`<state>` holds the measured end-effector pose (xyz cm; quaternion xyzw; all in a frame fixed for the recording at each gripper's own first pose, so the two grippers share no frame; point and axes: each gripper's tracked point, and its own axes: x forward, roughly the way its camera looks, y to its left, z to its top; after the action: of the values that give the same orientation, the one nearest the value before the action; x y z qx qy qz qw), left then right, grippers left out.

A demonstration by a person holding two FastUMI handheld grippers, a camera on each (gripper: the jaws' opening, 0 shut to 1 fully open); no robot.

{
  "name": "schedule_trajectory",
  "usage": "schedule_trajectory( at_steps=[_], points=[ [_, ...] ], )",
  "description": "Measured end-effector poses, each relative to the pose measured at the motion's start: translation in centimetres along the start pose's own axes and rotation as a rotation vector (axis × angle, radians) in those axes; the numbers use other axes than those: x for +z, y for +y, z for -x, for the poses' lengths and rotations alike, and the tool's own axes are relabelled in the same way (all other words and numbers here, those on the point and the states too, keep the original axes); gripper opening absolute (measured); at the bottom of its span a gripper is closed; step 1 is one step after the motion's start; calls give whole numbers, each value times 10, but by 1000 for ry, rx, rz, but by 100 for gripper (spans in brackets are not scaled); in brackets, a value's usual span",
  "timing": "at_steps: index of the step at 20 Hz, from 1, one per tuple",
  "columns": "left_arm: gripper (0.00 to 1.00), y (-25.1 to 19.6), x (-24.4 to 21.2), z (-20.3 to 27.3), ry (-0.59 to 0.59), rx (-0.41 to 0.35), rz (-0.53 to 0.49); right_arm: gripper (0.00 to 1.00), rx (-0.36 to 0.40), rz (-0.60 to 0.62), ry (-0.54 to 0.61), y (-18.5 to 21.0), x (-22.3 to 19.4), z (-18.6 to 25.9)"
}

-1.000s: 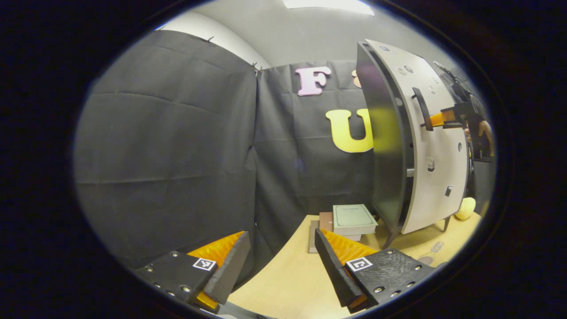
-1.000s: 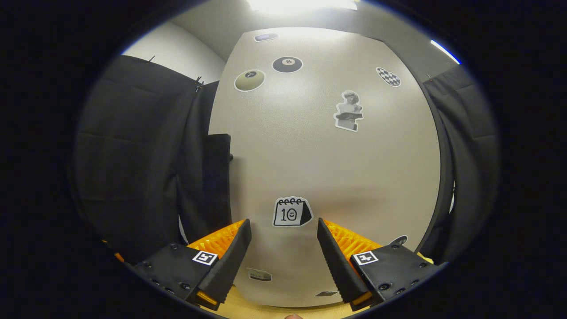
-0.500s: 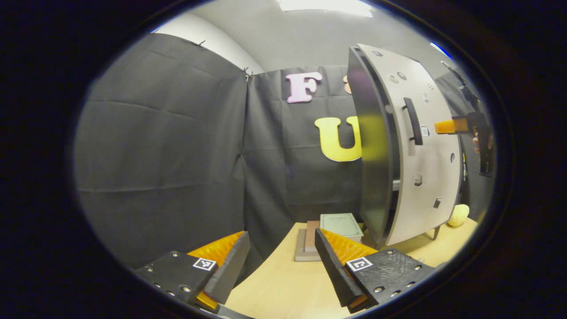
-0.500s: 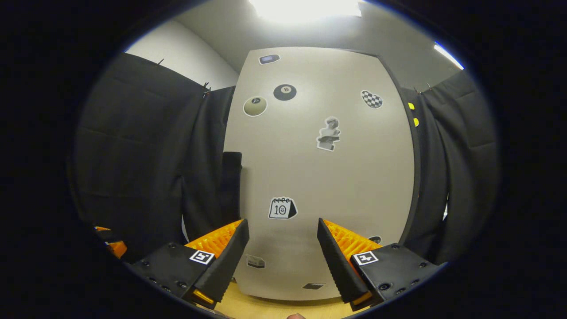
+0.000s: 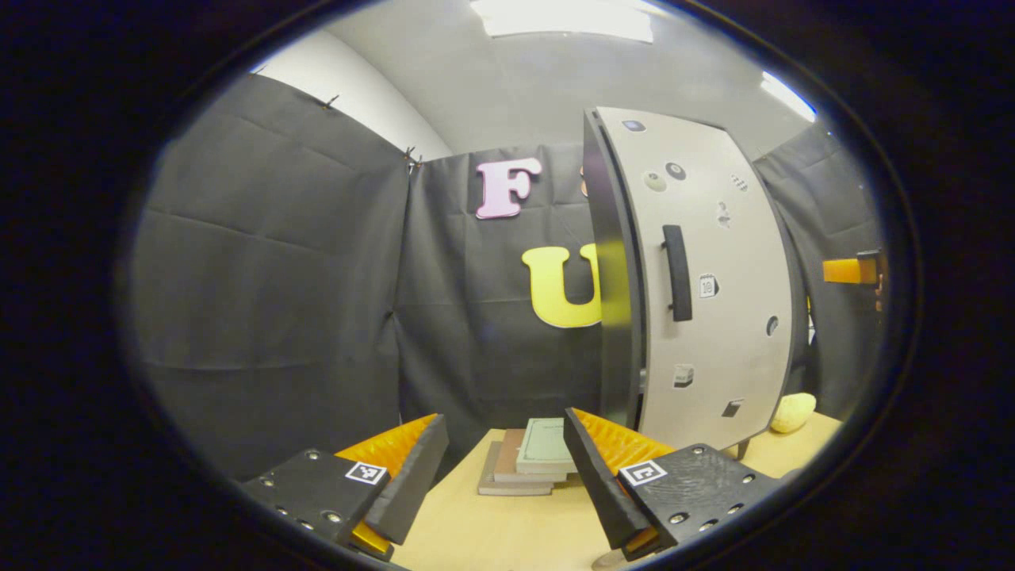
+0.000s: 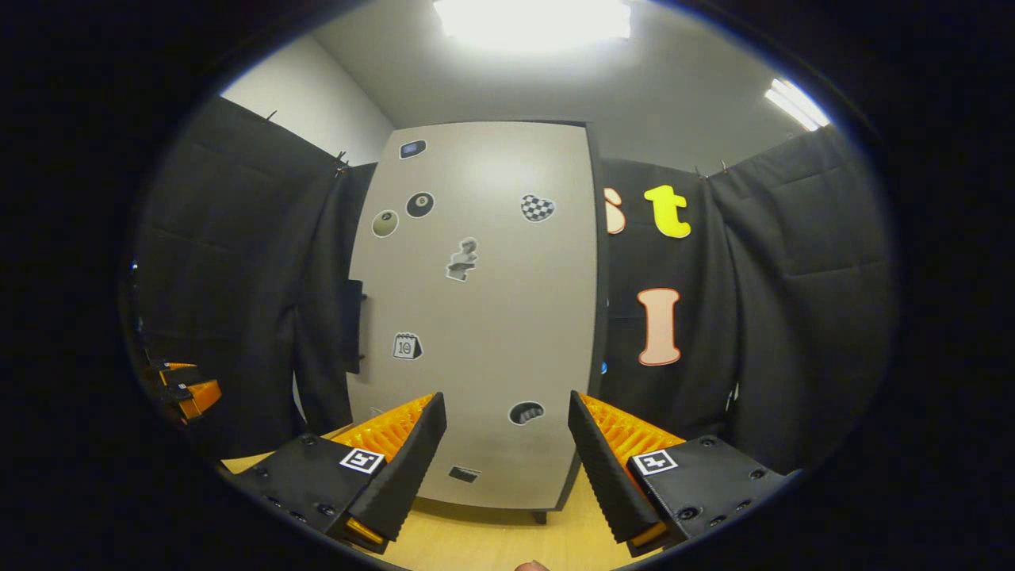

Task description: Open the cabinet door with the right hand, grasp the bottle in the cabinet with the left hand and place it on the coaster, then close the cabinet door with the right hand.

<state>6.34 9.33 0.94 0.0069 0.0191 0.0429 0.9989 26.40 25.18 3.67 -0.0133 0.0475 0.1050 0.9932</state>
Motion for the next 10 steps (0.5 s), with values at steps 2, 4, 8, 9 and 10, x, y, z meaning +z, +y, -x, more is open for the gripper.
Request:
schedule_trajectory(
  at_steps=[2, 4, 8, 9, 10],
  points=[
    [87, -16, 8, 1, -2, -14, -1, 97, -37, -5, 1, -28, 0, 15],
    [87, -30, 14, 4, -6, -23, -1, 98, -74, 0, 4, -54, -2, 29],
    [90, -51, 27, 9, -8, -42, 4, 98, -126, 5, 25, -86, -7, 47],
    [90, -53, 29, 9, -9, -44, 3, 98, -135, 3, 29, -93, -7, 51],
    [87, -55, 32, 10, -8, -45, -1, 98, -145, 0, 32, -100, -8, 55]
  ],
)
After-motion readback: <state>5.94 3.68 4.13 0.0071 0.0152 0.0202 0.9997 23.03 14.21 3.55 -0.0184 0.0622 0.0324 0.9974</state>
